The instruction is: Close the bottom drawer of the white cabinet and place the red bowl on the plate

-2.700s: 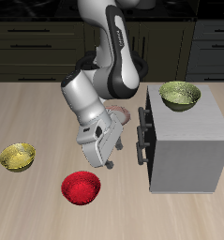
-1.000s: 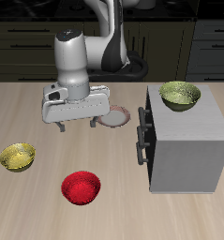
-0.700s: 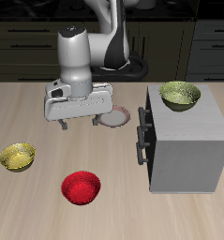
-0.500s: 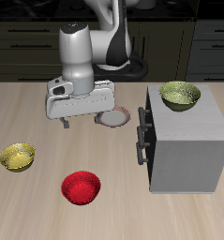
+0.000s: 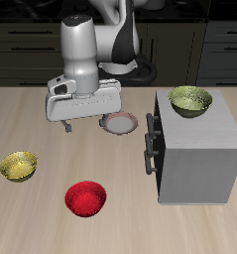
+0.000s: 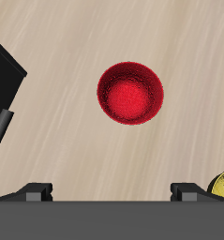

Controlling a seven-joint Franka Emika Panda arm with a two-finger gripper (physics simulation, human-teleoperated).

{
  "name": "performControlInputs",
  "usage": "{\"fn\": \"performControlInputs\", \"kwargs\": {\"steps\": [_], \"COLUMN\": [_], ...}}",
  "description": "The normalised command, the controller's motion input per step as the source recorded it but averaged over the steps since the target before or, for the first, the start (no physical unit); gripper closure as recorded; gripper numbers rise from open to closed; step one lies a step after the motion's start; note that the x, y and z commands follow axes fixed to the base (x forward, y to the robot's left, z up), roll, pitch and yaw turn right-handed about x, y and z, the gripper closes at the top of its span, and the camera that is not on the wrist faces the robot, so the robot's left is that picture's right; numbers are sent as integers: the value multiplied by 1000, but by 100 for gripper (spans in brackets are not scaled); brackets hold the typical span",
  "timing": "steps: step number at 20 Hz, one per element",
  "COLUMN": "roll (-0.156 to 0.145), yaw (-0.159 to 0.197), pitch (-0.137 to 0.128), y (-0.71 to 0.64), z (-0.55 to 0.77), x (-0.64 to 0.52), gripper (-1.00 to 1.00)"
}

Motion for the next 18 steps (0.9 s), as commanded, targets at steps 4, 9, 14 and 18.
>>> {"fn": "performControlInputs", "kwargs": {"steps": [4,9,14,18], "roll": [-47,-17,-2,-1], "yaw": [-9,-6,15,-15], "pitch": [-19,-20,-18,-14], "y": [-169,-58,78,113], "z": [184,196,149,130], "x": [227,176,148,171], "gripper": [-100,-100,-100,-100]}}
